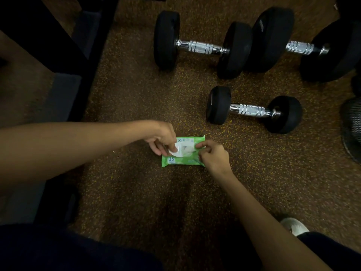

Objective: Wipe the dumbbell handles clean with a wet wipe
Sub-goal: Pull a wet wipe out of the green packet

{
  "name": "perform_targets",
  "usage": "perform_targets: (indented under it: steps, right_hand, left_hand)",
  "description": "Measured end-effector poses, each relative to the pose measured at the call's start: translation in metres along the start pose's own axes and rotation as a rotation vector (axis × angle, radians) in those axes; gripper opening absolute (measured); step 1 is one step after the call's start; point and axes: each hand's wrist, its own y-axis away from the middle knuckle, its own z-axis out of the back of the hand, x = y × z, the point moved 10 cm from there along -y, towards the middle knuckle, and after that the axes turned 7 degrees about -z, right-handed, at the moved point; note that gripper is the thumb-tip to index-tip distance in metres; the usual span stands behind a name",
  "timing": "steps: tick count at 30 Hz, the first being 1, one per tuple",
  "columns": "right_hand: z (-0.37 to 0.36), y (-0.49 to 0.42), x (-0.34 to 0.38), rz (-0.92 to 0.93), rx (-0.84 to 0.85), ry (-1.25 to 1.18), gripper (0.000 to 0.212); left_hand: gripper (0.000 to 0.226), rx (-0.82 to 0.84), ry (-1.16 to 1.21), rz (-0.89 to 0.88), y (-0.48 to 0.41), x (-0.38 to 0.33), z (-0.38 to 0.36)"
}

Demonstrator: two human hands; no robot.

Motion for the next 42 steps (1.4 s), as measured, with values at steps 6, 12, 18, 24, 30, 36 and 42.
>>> perform_targets:
  steps: [6, 12, 18, 24, 30, 36, 42]
  right_hand:
    - [0.002, 0.001, 0.007, 0.07, 0.008, 0.062, 0.017]
    - [-0.003, -0.001, 0.015, 0.1, 0.031, 0.13, 0.013]
    - [-0.007, -0.002, 0.024, 0.152, 0.039, 0.204, 0.008]
    - [-0.004, 0.001, 0.027, 0.114, 0.086, 0.095, 0.004]
    - [-0.006, -0.008, 0.009, -0.023, 0.11, -0.121, 0.01]
    - [-0.011, -0.008, 0.006, -0.022, 0.156, -0.271, 0.021]
    - [-0.015, -0.003, 0.001, -0.12, 0.272, -0.571, 0.024]
  left_hand:
    - [0.02, -0.026, -0.104, 0.067, 0.005, 0.025, 0.022]
    - [0.023, -0.186, -0.24, -0.02, 0.005, 0.009, 0.04]
    - [0.038, -0.332, -0.713, -0.278, 0.009, -0.038, 0.033]
    - [0.019, -0.205, -0.706, -0.54, 0.005, -0.062, 0.002]
    - [0.014, -0.169, -0.703, -0.504, -0.002, -0.053, -0.001]
    - [0.037, -0.191, -0.703, -0.501, -0.004, -0.051, -0.001]
    - [0.041, -0.182, -0.761, -0.519, -0.001, -0.054, -0.006]
